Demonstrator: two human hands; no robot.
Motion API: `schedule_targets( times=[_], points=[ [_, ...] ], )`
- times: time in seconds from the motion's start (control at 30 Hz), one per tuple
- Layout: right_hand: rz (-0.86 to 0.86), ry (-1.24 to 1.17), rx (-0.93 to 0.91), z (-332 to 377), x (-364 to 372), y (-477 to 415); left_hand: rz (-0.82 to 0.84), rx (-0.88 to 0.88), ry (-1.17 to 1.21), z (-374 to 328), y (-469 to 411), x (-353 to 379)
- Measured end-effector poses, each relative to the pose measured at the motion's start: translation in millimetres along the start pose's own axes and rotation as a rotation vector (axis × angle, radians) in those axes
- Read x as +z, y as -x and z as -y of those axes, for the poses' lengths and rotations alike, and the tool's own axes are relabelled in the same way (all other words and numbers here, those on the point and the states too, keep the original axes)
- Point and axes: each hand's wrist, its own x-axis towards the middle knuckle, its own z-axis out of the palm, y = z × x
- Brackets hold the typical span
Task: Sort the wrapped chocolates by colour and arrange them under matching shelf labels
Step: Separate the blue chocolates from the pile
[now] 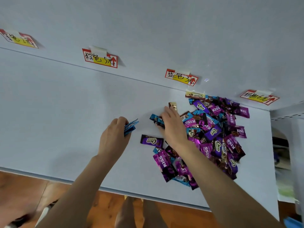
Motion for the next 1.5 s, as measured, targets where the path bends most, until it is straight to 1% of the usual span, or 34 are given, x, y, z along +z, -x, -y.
schedule_targets(
  times=[0.07,0.2,0.33,0.4,0.47,0.53,0.6,0.7,0.9,1.1,1.2,1.3,1.43,1.5],
  points=[
    [-0.006,-0.023,-0.004,-3,2,15,0.022,0.003,-0.011,-3,-1,2],
    [0.071,-0.009,-0.028,-9,-1,50,0.045,0.033,-0.012,-12,-4,8],
    [0.130,-0.035,0.021,-8,-5,82,0.042,0.058,-0.009,-19,-8,10],
    [0.089,-0.184,0.101,-7,-16,77,0.044,0.079,-0.016,-22,-12,9],
    [-0.010,-0.376,0.171,-10,-31,55,0.050,0.107,-0.032,-26,-17,10],
    [-0.074,-0.444,0.211,-15,-41,21,0.052,0.132,-0.046,-32,-23,12],
    [-0.082,-0.437,0.216,-20,-44,-14,0.057,0.162,-0.062,-39,-31,15],
    [-0.075,-0.411,0.176,-21,-37,-55,0.084,0.230,-0.100,-50,-41,24],
    [-0.053,-0.403,0.152,-19,-24,-83,0.115,0.298,-0.155,-56,-52,38],
    [-0.061,-0.526,0.157,-18,-29,-85,0.131,0.241,-0.091,-56,-52,39],
    [-0.075,-0.547,0.147,-19,-33,-81,0.121,0.234,-0.067,-58,-52,37],
    [-0.086,-0.557,0.140,-24,-38,-71,0.146,0.232,-0.043,-57,-50,31],
    [-0.154,-0.517,0.118,-35,-50,-40,0.104,0.263,-0.060,-57,-35,25],
    [-0.219,-0.506,0.134,-46,-55,-17,0.093,0.294,-0.041,-62,-25,25]
  ],
)
